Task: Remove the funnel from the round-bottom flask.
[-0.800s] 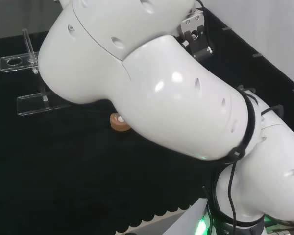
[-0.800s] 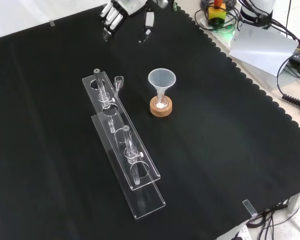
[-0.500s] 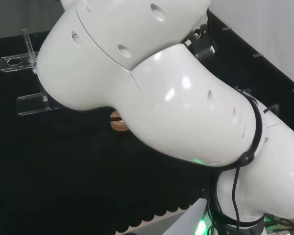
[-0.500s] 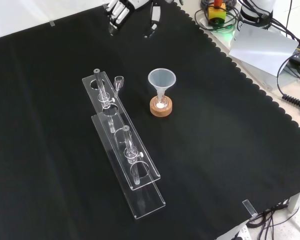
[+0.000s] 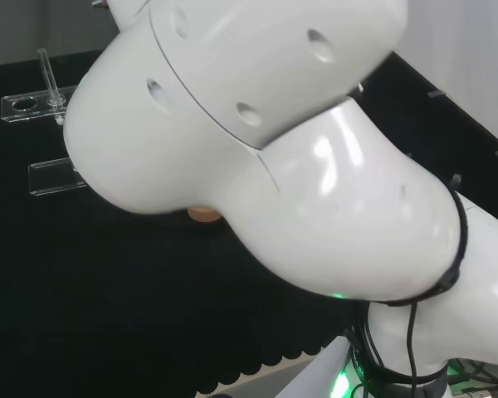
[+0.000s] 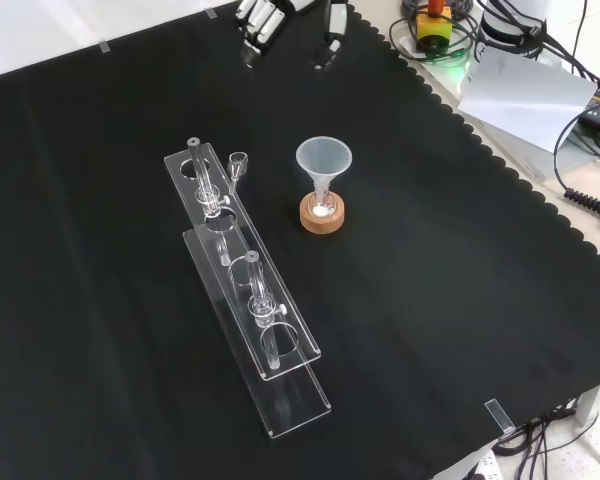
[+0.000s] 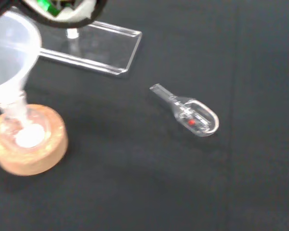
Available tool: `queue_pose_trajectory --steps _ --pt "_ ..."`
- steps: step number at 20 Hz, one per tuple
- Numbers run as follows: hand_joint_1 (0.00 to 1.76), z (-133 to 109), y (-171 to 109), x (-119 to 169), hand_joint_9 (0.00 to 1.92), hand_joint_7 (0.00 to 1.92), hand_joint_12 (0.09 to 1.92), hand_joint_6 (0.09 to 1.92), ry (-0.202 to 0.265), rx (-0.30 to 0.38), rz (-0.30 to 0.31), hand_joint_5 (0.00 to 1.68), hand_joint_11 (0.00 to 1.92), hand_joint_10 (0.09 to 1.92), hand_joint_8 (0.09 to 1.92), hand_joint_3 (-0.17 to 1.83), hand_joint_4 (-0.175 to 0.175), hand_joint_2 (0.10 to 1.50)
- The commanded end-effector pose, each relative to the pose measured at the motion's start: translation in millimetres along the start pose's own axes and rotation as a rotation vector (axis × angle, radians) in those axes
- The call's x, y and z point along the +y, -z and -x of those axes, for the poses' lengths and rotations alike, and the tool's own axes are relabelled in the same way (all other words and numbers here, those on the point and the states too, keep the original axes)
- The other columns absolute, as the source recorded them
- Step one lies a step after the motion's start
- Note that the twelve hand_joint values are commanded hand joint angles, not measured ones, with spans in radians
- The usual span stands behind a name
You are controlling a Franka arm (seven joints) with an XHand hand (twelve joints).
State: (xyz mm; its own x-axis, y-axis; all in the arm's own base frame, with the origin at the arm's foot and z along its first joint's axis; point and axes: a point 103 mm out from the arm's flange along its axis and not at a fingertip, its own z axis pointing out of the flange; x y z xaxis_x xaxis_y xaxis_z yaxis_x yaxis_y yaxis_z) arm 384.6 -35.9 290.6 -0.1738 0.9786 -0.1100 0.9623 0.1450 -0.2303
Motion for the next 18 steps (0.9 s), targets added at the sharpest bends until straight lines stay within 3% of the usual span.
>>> queue_pose_trajectory --steps 1,13,18 --pt "0.72 -39 -4 -25 0.6 0.32 1.33 0.09 0.024 0.03 -0.071 0.4 0.39 0.57 0.64 0.51 -0.043 0.69" --pt "0.66 -95 -3 -29 0.33 0.03 1.43 0.09 0.022 0.023 -0.179 0.19 0.38 0.74 0.71 0.45 -0.06 0.68" --pt "0.66 -101 -8 -20 0.17 0.0 1.45 0.09 0.014 0.01 -0.217 0.09 0.38 0.82 0.46 0.42 -0.083 0.69"
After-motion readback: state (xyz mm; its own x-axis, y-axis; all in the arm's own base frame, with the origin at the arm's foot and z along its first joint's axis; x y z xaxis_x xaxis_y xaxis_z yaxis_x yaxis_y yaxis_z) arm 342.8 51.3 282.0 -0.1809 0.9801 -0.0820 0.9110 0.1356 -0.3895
